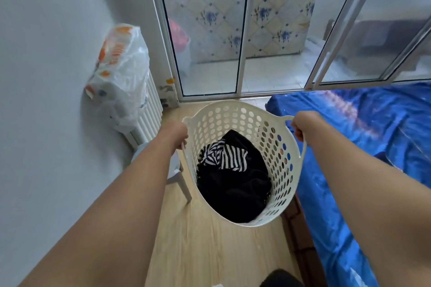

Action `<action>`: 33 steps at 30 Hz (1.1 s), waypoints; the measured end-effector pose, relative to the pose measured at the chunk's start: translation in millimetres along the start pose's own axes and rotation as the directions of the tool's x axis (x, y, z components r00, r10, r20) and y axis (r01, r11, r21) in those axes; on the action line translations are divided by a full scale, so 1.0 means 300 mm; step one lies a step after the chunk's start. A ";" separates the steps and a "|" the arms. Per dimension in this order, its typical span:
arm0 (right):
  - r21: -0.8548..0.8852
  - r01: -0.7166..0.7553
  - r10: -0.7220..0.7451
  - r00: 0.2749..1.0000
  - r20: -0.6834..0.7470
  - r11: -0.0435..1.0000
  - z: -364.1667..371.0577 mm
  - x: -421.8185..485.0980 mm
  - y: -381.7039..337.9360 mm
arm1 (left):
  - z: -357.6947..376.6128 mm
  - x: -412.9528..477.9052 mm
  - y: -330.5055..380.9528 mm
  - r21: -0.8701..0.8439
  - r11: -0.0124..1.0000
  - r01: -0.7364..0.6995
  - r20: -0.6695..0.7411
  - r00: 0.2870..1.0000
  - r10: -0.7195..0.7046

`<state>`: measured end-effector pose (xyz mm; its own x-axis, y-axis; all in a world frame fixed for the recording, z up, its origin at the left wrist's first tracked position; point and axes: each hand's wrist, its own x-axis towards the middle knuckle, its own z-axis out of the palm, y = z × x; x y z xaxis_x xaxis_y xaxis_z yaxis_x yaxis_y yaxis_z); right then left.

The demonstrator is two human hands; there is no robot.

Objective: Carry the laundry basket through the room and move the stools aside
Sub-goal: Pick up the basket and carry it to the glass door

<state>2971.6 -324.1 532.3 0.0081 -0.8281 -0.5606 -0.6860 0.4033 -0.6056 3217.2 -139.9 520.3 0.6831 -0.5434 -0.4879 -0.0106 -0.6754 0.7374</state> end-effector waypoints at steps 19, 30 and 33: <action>0.000 0.046 -0.044 0.973 0.228 0.999 0.130 0.695 -0.643 | 0.019 0.820 0.337 -0.213 0.964 0.157 -0.078 0.981 -0.177; -0.126 0.177 -0.141 0.956 0.256 0.976 0.386 1.077 -1.089 | -0.047 1.287 0.457 -0.260 0.941 0.214 -0.140 0.956 -0.256; -0.134 0.145 -0.108 0.962 0.250 0.980 0.483 1.181 -1.204 | -0.095 1.467 0.505 -0.238 0.941 0.240 -0.148 0.949 -0.279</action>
<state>3327.7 -706.7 470.5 0.2641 -0.7428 -0.6153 -0.7691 0.2228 -0.5991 3537.1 -467.2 430.5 0.7591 -0.2533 -0.5997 0.3274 -0.6477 0.6880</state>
